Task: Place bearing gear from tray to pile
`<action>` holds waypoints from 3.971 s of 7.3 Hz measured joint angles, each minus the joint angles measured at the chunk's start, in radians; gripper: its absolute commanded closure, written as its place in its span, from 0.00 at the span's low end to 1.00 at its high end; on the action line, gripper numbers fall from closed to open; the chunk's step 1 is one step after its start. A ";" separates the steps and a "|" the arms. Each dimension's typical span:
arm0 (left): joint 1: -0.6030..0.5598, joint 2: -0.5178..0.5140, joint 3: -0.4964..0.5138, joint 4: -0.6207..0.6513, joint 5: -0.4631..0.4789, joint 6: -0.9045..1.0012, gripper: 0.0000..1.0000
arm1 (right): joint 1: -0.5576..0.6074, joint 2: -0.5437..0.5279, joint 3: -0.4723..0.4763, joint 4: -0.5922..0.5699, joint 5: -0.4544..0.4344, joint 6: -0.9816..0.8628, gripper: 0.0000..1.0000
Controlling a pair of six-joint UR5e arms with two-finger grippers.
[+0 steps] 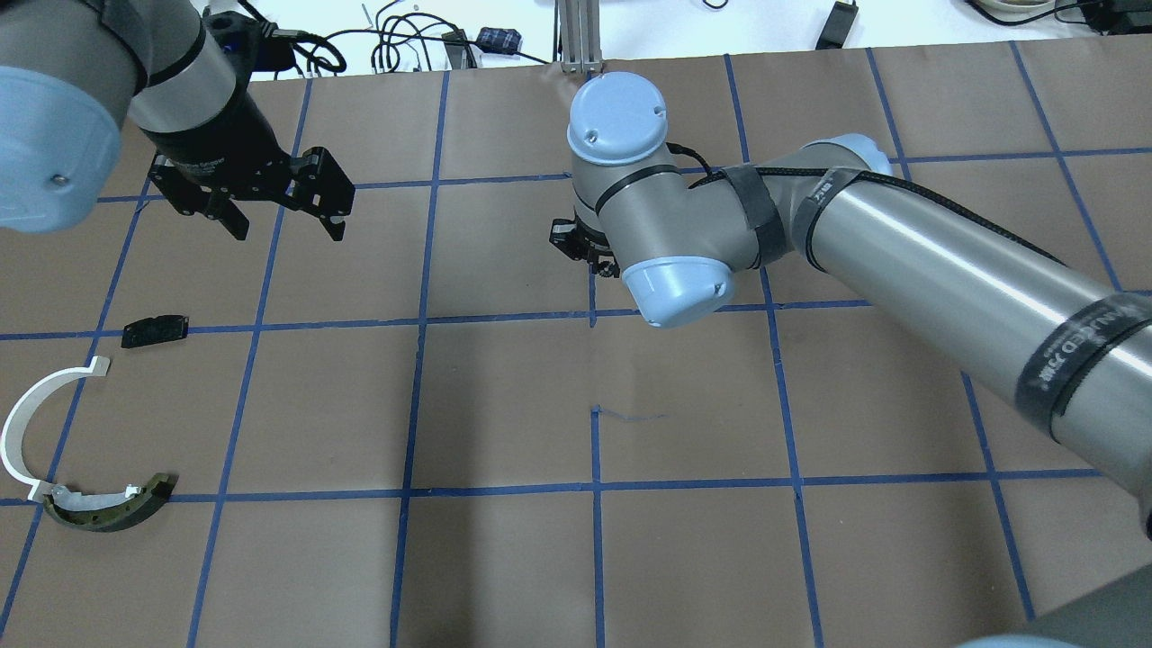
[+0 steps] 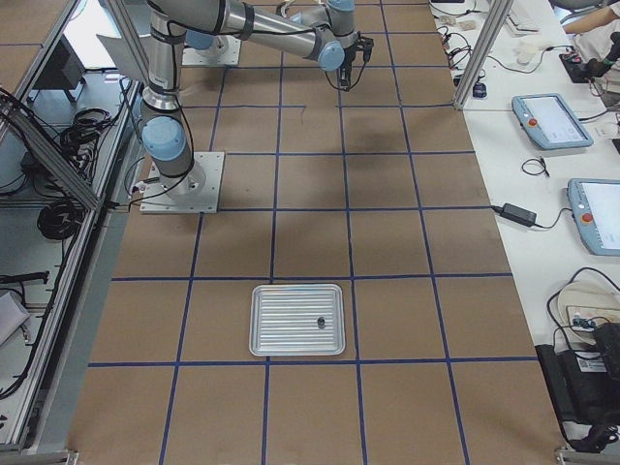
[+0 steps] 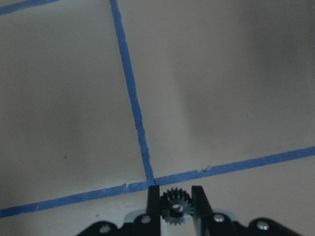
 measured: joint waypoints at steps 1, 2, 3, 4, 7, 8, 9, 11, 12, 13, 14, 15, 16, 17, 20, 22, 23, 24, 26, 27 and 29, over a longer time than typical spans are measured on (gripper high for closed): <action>-0.001 -0.011 -0.015 0.006 -0.014 0.002 0.00 | 0.004 0.012 0.000 -0.011 0.009 0.001 0.23; -0.001 -0.026 -0.030 0.019 -0.039 -0.009 0.00 | 0.004 0.019 -0.001 -0.021 0.013 -0.006 0.16; -0.002 -0.043 -0.043 0.031 -0.060 -0.033 0.00 | -0.003 0.019 -0.004 -0.023 0.012 -0.034 0.13; -0.002 -0.063 -0.052 0.042 -0.071 -0.049 0.00 | -0.021 0.002 -0.009 -0.011 0.007 -0.096 0.12; -0.008 -0.111 -0.058 0.075 -0.085 -0.064 0.00 | -0.179 -0.158 -0.028 0.187 0.009 -0.369 0.10; -0.027 -0.130 -0.060 0.102 -0.085 -0.070 0.00 | -0.271 -0.222 -0.041 0.298 0.010 -0.536 0.10; -0.066 -0.157 -0.061 0.145 -0.085 -0.093 0.00 | -0.382 -0.277 -0.061 0.406 0.010 -0.731 0.10; -0.163 -0.219 -0.061 0.230 -0.086 -0.225 0.00 | -0.602 -0.326 -0.119 0.548 0.003 -1.111 0.11; -0.219 -0.253 -0.062 0.282 -0.087 -0.324 0.00 | -0.721 -0.325 -0.151 0.588 0.000 -1.300 0.12; -0.281 -0.287 -0.062 0.331 -0.091 -0.431 0.00 | -0.839 -0.315 -0.171 0.598 -0.001 -1.459 0.15; -0.346 -0.321 -0.062 0.375 -0.103 -0.539 0.00 | -0.947 -0.292 -0.179 0.581 0.000 -1.563 0.15; -0.405 -0.354 -0.061 0.420 -0.126 -0.648 0.00 | -1.043 -0.249 -0.184 0.539 0.004 -1.609 0.15; -0.455 -0.387 -0.061 0.458 -0.146 -0.739 0.00 | -1.116 -0.195 -0.186 0.491 0.010 -1.622 0.16; -0.498 -0.420 -0.060 0.492 -0.156 -0.817 0.00 | -1.160 -0.137 -0.184 0.454 0.013 -1.613 0.18; -0.601 -0.497 -0.050 0.553 -0.161 -1.014 0.00 | -1.210 0.060 -0.175 0.251 -0.015 -1.541 0.19; -0.634 -0.528 -0.055 0.555 -0.163 -1.067 0.00 | -1.245 0.183 -0.180 0.105 -0.052 -1.529 0.28; -0.643 -0.535 -0.057 0.552 -0.163 -1.072 0.00 | -1.258 0.209 -0.180 0.085 -0.059 -1.525 0.28; -0.650 -0.538 -0.058 0.547 -0.163 -1.072 0.00 | -1.270 0.219 -0.176 0.083 -0.066 -1.525 0.30; -0.660 -0.544 -0.060 0.541 -0.163 -1.073 0.11 | -1.289 0.219 -0.172 0.100 -0.097 -1.532 0.33; -0.663 -0.549 -0.060 0.540 -0.164 -1.074 0.38 | -1.292 0.211 -0.170 0.118 -0.104 -1.533 0.36; -0.665 -0.553 -0.060 0.539 -0.164 -1.064 1.00 | -1.294 0.200 -0.159 0.143 -0.108 -1.536 0.37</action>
